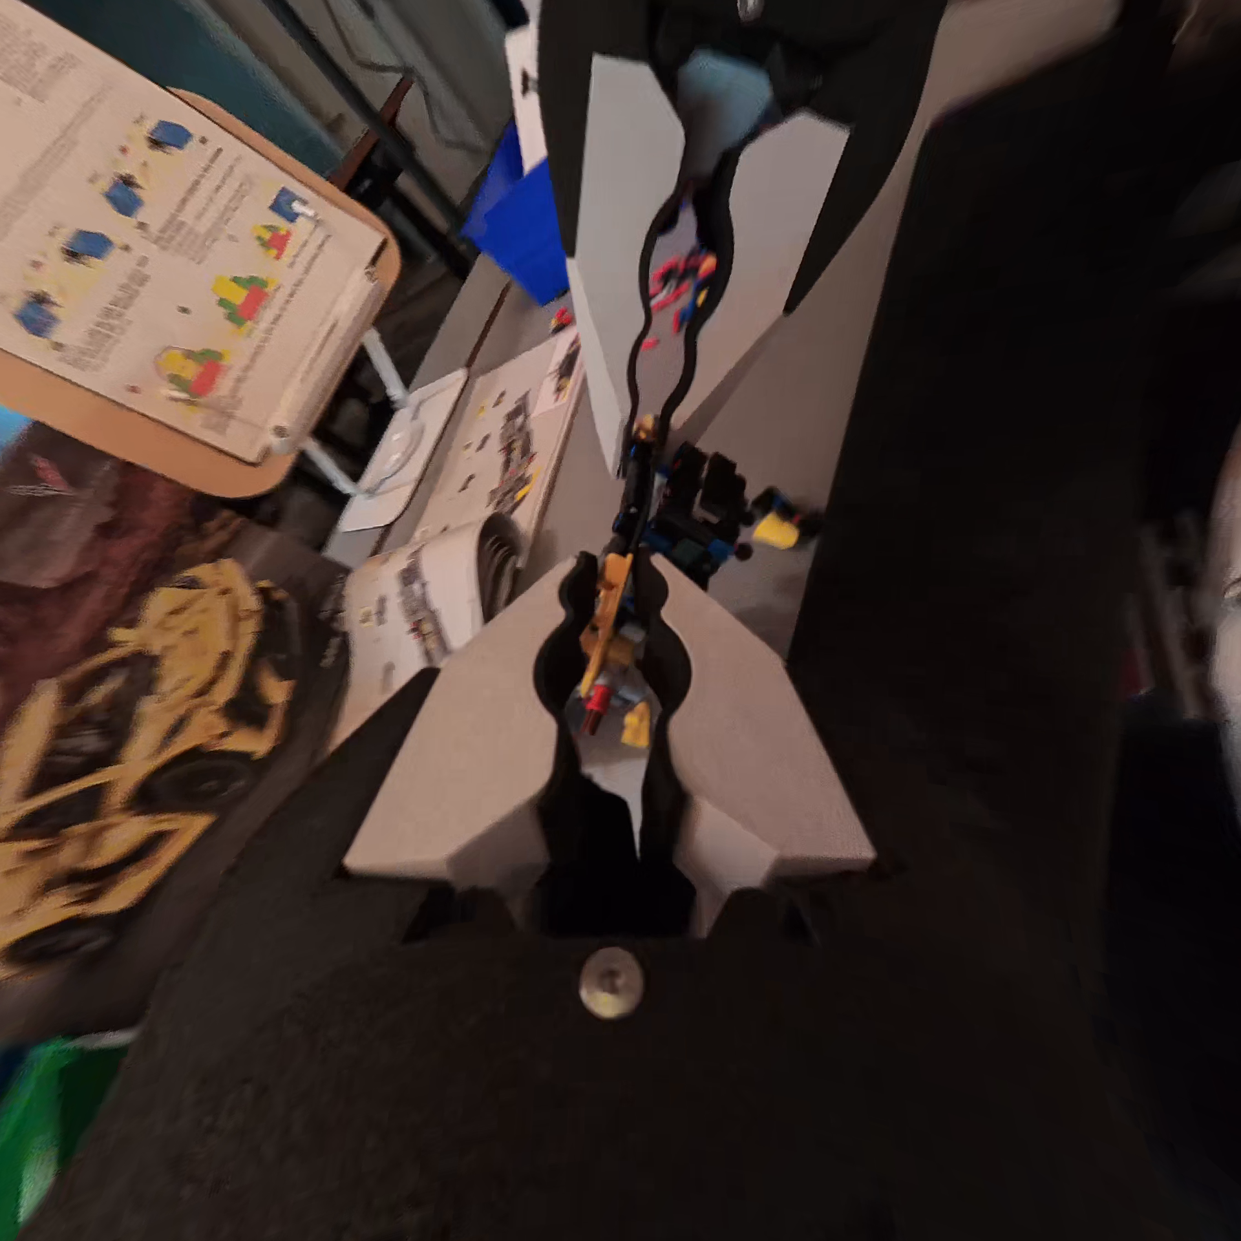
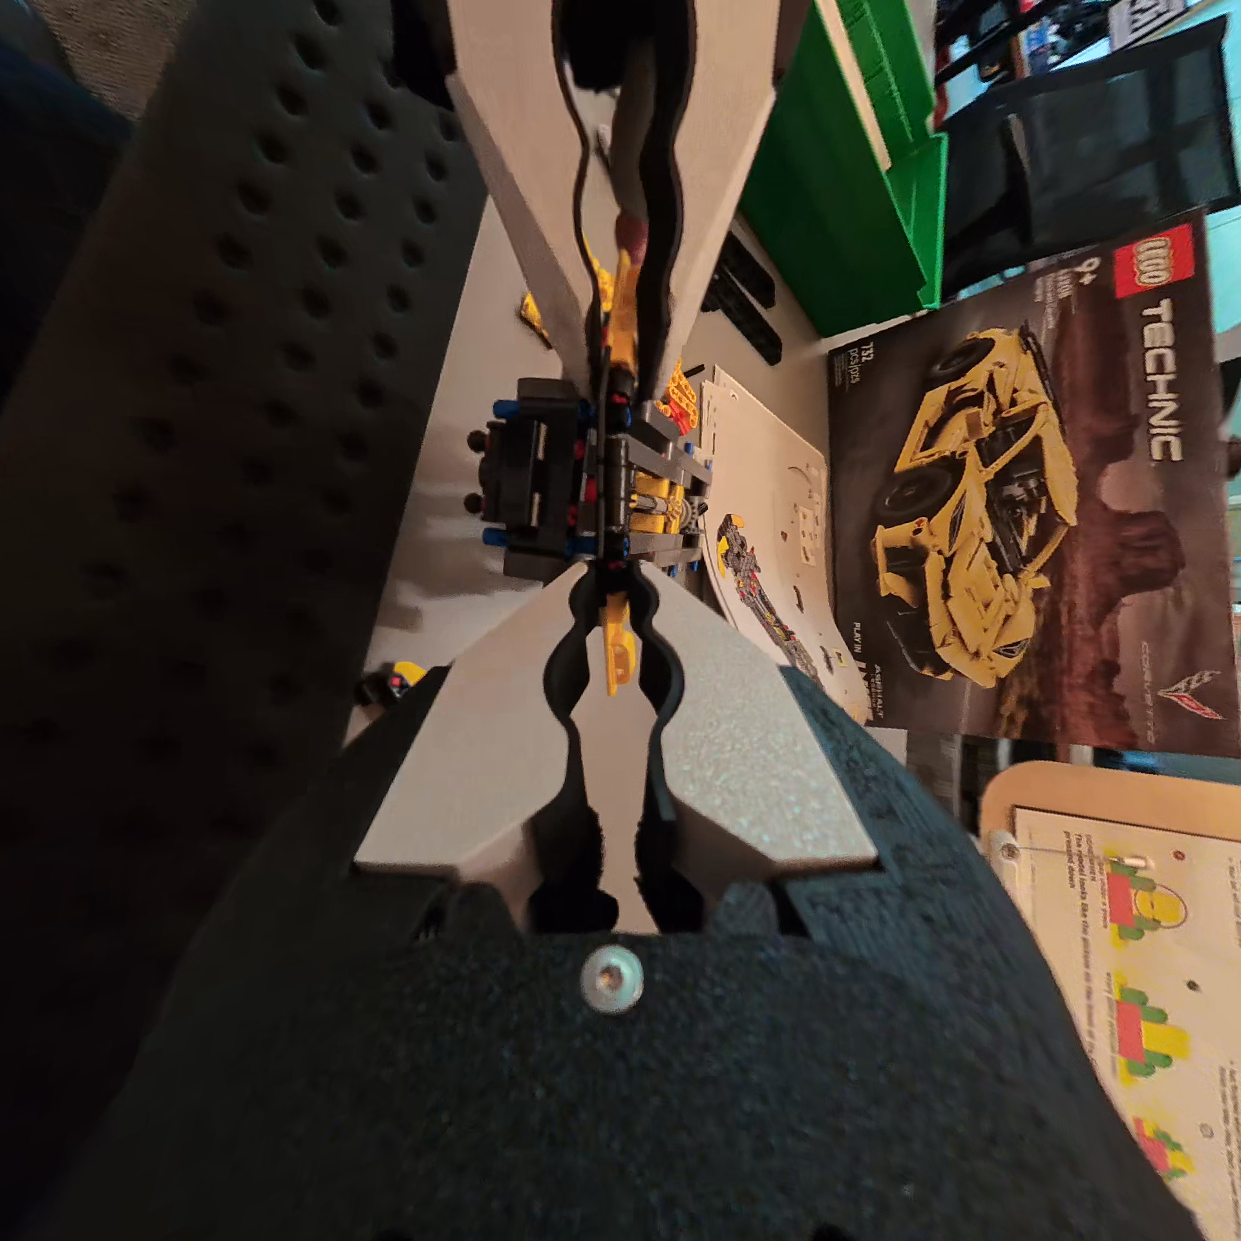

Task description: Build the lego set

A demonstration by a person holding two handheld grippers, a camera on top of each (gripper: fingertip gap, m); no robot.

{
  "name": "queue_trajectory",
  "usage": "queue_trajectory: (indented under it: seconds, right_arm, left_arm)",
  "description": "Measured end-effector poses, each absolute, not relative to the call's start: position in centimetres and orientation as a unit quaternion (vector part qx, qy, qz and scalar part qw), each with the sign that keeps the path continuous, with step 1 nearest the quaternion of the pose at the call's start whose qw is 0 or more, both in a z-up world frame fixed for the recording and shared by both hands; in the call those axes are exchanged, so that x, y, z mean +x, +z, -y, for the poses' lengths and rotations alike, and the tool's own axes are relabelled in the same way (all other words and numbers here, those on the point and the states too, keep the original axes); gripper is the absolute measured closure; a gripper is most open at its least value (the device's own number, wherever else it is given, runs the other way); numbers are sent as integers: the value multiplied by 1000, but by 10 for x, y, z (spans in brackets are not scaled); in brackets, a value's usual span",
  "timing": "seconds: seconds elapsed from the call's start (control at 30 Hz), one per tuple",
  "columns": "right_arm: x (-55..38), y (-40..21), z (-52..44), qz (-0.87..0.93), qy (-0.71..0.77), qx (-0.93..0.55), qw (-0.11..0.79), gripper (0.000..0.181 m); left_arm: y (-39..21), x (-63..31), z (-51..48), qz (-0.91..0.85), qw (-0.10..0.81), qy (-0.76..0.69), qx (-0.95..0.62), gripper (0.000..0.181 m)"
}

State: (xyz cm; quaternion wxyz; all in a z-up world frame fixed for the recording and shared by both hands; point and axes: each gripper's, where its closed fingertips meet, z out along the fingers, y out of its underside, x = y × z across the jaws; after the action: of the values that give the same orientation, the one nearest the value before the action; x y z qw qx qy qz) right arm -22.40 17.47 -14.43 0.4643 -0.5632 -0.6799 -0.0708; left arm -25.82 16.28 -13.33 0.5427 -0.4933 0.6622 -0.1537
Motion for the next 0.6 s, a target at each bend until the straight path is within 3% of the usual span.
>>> queue_trajectory:
  seconds: [0.13,0.4,0.6]
  right_arm:
    - [-229,-158,-167,675,-117,-550,479,174]
    - [-239,-179,-163,689,-186,-523,466,174]
    - [-244,-181,-154,701,-86,-555,440,175]
  left_arm:
    - [-150,-267,-161,-686,570,23,-452,175]
    - [-178,-278,-167,-688,556,207,-417,175]
    - [-188,-278,-166,-686,537,107,-480,175]
